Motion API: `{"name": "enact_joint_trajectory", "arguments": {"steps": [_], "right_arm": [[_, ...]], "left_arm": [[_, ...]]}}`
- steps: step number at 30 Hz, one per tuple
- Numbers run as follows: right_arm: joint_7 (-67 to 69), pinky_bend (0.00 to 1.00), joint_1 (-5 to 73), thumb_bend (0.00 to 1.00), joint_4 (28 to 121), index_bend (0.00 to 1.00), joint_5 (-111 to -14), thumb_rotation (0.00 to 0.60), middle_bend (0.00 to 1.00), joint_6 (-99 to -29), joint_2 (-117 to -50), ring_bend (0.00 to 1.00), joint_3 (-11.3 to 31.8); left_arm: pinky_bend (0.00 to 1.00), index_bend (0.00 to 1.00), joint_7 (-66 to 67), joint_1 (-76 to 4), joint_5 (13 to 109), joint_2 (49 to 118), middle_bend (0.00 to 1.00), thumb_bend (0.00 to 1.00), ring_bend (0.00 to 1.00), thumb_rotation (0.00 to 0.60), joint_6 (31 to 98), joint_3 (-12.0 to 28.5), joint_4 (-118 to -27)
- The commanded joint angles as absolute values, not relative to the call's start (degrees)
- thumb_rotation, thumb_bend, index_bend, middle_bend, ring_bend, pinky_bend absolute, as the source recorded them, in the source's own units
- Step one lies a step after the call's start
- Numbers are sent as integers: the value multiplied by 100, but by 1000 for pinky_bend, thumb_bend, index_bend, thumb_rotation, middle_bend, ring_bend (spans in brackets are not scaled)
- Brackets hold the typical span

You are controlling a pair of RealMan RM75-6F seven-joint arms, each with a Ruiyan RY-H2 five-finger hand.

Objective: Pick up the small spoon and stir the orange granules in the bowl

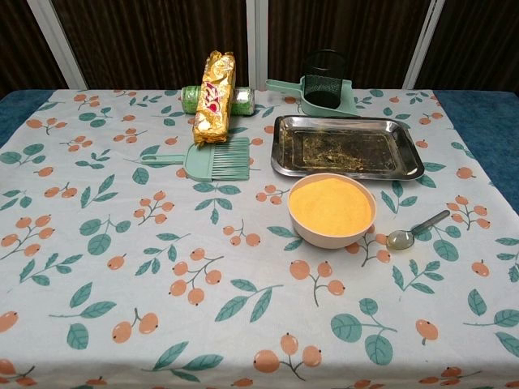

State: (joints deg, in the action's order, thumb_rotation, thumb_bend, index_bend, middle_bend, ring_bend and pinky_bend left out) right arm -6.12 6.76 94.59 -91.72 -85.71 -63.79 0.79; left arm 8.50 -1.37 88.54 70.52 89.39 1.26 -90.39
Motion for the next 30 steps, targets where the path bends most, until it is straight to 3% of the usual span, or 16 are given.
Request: {"name": "enact_joint_trajectory", "arguments": {"steps": [1,5,7,11,17,30], "right_arm": [[-920,474,1087,210,9393,211,-9148,600,523,-8017,-6496,509,247],[-1098,892,1568,163,9261,268,-8968,600,759,-7207,-6730,821,339],[-1162,980,1821,159,9141,280,-8814,600,844,-6714,-6869,909,353],[-1361,1000,2218,158,8808,339,-8522,600,932,-5912,-7185,990,339],[-1660,1000,2660,223,8225,377,-8116,600,960,-5127,-7763,1000,347],[-1693,1000,3022,301,7523,440,-7940,600,963,-4931,-8512,1000,360]], "left_arm": [[84,113,837,-129,8837,7050,76,0,52,600,8938,124,-9038],[83,113,826,-108,8810,7052,76,0,52,600,8935,106,-9037],[83,113,821,-107,8800,7050,76,0,52,600,8925,103,-9035],[84,113,808,-110,8753,7030,76,0,52,600,8887,107,-9042],[84,113,775,-117,8703,7037,76,0,52,600,8835,104,-9028],[84,113,667,-100,8595,7055,76,0,52,600,8782,109,-8964]]}}
